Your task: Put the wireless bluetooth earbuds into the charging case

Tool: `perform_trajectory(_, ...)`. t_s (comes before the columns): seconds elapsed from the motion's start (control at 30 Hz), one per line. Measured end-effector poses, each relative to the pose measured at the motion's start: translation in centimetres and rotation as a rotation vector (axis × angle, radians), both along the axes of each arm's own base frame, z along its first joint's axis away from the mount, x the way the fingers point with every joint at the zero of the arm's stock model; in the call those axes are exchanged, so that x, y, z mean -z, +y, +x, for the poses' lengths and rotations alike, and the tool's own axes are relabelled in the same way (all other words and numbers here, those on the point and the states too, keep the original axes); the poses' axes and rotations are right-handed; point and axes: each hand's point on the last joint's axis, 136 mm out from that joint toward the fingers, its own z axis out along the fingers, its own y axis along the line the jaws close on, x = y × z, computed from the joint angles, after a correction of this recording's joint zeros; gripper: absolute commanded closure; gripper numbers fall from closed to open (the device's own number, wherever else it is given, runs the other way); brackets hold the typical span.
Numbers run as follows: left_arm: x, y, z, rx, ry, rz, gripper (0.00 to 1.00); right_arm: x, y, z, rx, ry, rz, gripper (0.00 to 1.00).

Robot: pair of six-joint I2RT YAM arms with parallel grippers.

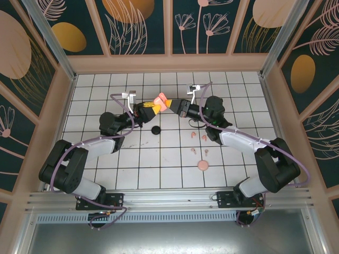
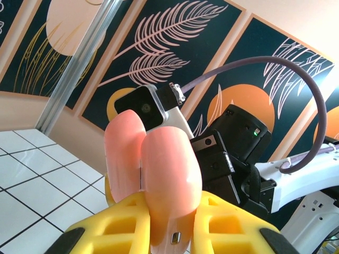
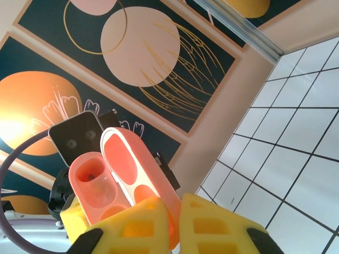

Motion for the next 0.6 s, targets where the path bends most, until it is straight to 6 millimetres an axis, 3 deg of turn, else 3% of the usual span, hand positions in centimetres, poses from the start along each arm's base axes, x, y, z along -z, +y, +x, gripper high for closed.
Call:
perform_trajectory(0.13,0.0,0.0,0.3,-0.014,0.009,-0.005,0.57,-0.1,0.1,0.1,-0.002,0.003,-0.01,0.99)
perform_trajectory(0.2,0.3,-0.1,0.6,-0.027,0.025,-0.005,0.46,-0.6,0.1,0.2,-0.002,-0.012,-0.009,1.0)
perform_trajectory(0.37,1.6,0.0,1.8,-0.092,0.069,0.032,0.32,-1.6,-0.6,1.3,0.021,-0.034,-0.041,1.0)
perform_trajectory(0.47,2.2,0.4,2.3,-0.139,0.078,0.086,0.26,-1.9,-2.4,2.7,0.067,-0.043,-0.097,1.0)
perform_trajectory(0.6,1.6,1.3,2.8,-0.202,0.021,0.189,0.21,-3.0,-4.6,4.0,0.117,-0.088,-0.197,1.0)
